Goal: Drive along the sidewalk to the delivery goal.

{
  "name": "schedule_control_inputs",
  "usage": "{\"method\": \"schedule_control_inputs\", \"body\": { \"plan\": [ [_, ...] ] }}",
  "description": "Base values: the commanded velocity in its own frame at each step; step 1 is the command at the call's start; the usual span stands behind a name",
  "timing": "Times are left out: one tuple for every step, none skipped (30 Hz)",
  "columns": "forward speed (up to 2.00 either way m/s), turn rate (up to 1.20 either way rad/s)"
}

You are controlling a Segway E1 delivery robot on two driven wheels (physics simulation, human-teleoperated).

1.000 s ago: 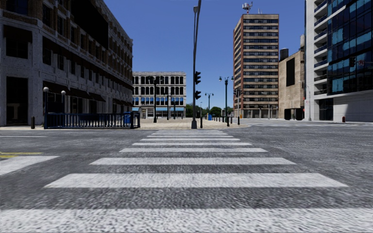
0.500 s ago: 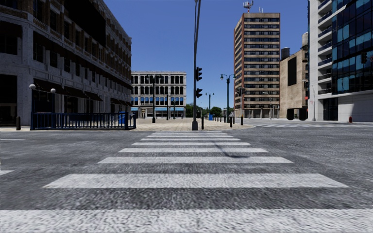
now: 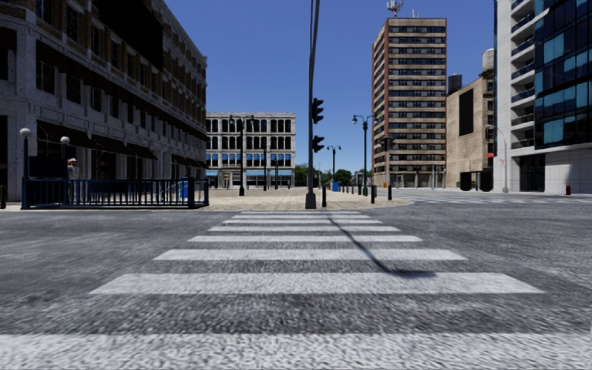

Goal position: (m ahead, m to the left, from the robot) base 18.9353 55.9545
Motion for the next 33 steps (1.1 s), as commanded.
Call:
{"method": "schedule_control_inputs", "body": {
  "plan": [
    [2.0, 0.0],
    [2.0, 0.0],
    [2.0, 0.09],
    [2.0, 0.09],
    [2.0, 0.19],
    [2.0, 0.31],
    [2.0, 0.35],
    [2.0, 0.35],
    [2.0, 0.23],
    [2.0, 0.06],
    [2.0, 0.06],
    [2.0, 0.0],
    [2.0, 0.0],
    [2.0, 0.0],
    [2.0, 0.0],
    [2.0, 0.0],
    [2.0, 0.0],
    [2.0, 0.0],
    [2.0, 0.0],
    [2.0, 0.0],
    [2.0, 0.0],
    [2.0, 0.0],
    [2.0, 0.0],
    [2.0, 0.0],
    [2.0, 0.0],
    [2.0, 0.0],
    [2.0, 0.0],
    [2.0, 0.0],
    [2.0, 0.0],
    [2.0, 0.0],
    [2.0, 0.0],
    [2.0, 0.0],
    [2.0, 0.0]
  ]
}}
